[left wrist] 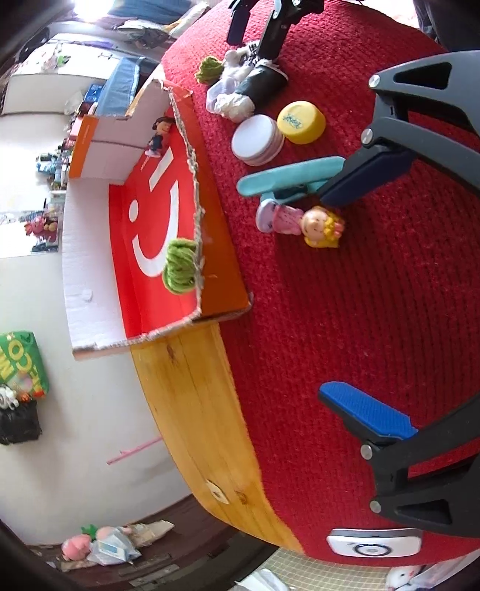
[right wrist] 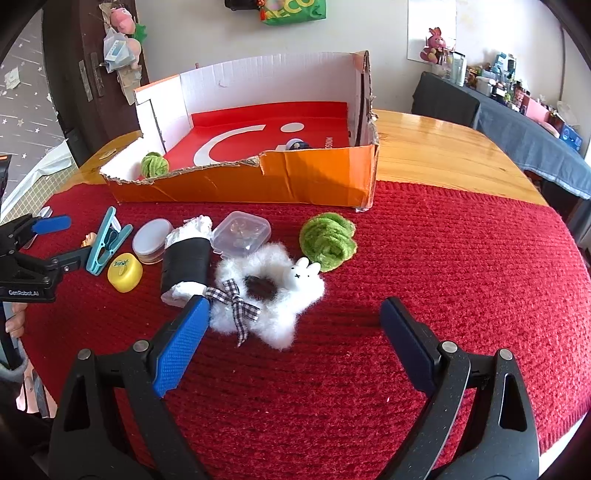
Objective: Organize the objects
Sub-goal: 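Move both grippers back toward the remaining items on the tablecloth, then grasp the doll figurine with the left gripper while the right gripper grasps the white plush bunny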
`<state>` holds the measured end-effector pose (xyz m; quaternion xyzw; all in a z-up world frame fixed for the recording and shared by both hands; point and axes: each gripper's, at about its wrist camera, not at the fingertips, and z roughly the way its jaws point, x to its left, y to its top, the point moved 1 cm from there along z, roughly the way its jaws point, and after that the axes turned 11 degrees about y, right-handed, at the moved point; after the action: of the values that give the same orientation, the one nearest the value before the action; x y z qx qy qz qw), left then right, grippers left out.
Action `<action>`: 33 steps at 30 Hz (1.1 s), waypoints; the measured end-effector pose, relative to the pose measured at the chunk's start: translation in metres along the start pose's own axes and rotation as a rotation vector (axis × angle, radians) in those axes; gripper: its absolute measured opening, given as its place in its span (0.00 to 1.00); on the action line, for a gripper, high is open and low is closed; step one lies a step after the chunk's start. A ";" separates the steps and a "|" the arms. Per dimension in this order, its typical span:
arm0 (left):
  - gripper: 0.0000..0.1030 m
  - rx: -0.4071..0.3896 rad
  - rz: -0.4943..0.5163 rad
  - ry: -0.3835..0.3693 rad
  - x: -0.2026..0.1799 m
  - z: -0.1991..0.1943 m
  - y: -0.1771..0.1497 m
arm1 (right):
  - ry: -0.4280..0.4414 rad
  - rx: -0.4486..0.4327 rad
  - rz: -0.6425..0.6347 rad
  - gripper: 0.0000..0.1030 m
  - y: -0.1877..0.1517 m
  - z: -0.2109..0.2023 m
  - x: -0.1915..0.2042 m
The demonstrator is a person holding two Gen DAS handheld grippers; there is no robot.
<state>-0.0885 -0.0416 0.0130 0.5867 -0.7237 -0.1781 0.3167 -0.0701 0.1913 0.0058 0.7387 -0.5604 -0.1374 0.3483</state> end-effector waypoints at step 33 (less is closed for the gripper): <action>0.21 -0.055 0.036 -0.206 -0.021 -0.007 0.010 | 0.054 -0.083 -0.060 0.50 0.005 -0.004 0.014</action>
<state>-0.0888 -0.0177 0.0196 0.5430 -0.7579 -0.2516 0.2597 -0.0665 0.1795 0.0147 0.7434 -0.5223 -0.1509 0.3895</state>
